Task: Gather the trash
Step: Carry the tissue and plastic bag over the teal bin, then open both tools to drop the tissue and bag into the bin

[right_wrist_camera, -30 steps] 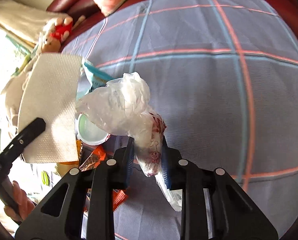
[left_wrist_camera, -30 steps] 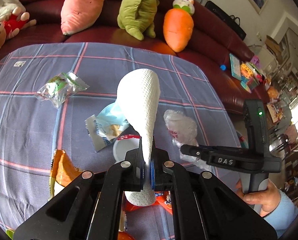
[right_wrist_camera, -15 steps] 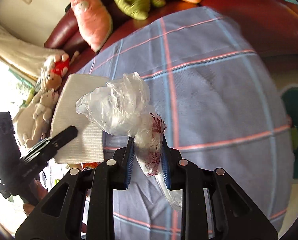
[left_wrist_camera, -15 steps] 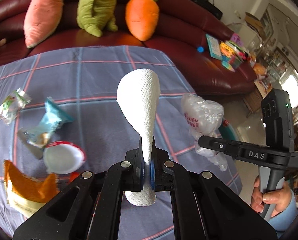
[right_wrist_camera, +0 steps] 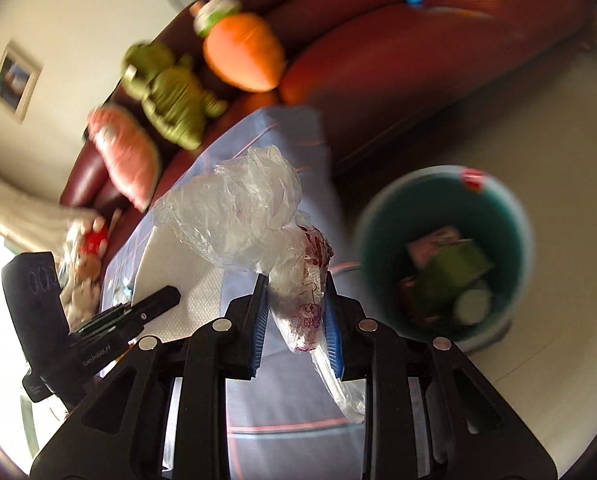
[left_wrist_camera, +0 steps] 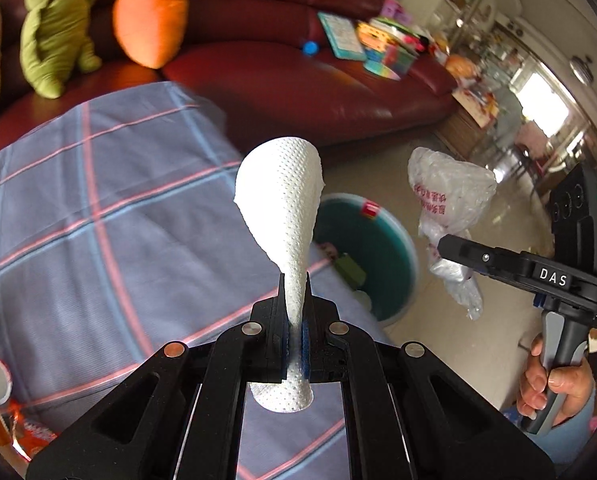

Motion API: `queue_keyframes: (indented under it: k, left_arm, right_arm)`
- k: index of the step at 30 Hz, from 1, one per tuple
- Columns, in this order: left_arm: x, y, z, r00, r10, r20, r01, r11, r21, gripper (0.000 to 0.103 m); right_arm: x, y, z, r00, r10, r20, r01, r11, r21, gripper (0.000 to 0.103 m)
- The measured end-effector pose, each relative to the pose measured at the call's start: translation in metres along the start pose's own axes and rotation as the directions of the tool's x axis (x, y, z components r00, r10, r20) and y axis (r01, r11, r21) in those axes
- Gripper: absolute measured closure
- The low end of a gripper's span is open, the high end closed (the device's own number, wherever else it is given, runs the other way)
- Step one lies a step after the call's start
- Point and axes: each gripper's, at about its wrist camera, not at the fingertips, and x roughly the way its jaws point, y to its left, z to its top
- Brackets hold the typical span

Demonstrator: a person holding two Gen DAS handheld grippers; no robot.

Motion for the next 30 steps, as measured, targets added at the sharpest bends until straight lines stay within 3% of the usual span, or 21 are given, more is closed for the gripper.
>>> queue_keyframes:
  k: [12, 28, 30]
  left_arm:
    - [0.091, -0.077, 0.025, 0.995, -0.023, -0.095, 0.027, 0.999, 0.038, 0.098]
    - [0.171, -0.095, 0.043, 0.982, -0.009, -0.19, 0.022, 0.998, 0.065, 0.096]
    - [0.177, -0.093, 0.044, 0.981, -0.012, -0.196, 0.024, 0.998, 0.06, 0.088]
  right_arm:
    - [-0.023, -0.082, 0.01, 1.0, -0.01, 0.017, 0.008, 0.993, 0.119, 0.077]
    - [-0.01, -0.116, 0.017, 0.999, -0.035, -0.006, 0.035, 0.983, 0.181, 0.076]
    - [-0.009, -0.117, 0.018, 0.999, -0.042, -0.004, 0.042, 0.981, 0.188, 0.076]
